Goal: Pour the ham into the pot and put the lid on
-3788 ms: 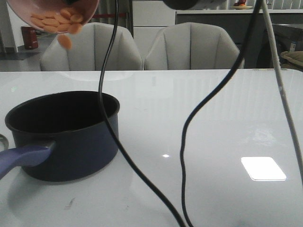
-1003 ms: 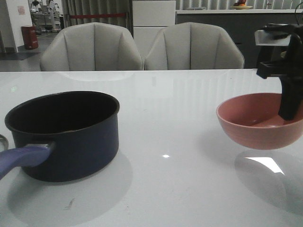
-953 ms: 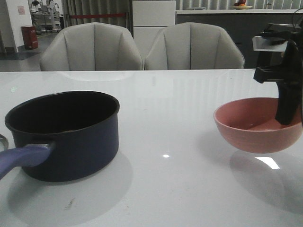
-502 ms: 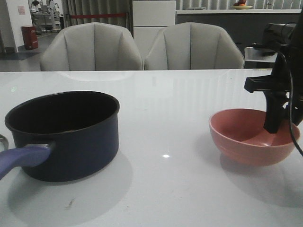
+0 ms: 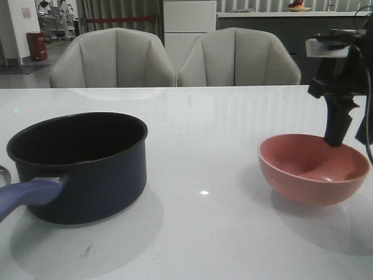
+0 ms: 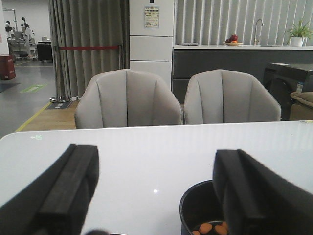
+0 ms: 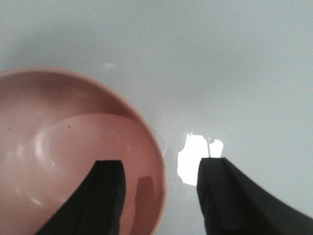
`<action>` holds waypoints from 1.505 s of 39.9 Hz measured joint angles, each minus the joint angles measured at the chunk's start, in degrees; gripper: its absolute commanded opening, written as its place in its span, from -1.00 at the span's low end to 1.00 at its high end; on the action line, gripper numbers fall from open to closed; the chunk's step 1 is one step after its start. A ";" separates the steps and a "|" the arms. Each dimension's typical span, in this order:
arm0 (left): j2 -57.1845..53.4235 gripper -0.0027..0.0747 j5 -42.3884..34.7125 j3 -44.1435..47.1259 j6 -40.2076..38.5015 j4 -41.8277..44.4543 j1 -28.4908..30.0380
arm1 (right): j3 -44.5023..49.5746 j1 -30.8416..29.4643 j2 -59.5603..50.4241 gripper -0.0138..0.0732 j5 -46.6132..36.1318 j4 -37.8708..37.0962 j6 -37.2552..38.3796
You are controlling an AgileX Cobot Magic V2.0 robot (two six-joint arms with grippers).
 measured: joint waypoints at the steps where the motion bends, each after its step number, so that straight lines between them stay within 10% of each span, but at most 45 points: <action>1: 0.00 0.42 0.00 0.00 0.00 0.00 0.00 | 0.76 0.00 -1.41 0.34 -0.88 0.13 -0.10; 31: 0.00 0.42 0.27 0.00 0.00 -0.84 0.00 | 35.33 12.44 -52.14 0.34 -35.98 6.40 -1.78; 54: 0.00 0.42 1.11 0.00 0.00 -0.97 0.00 | 57.78 16.44 -91.12 0.33 -41.70 6.50 -1.78; 60: 0.00 0.42 1.68 0.00 0.00 -1.07 0.00 | 60.33 16.44 -92.80 -0.25 -40.43 6.50 -1.78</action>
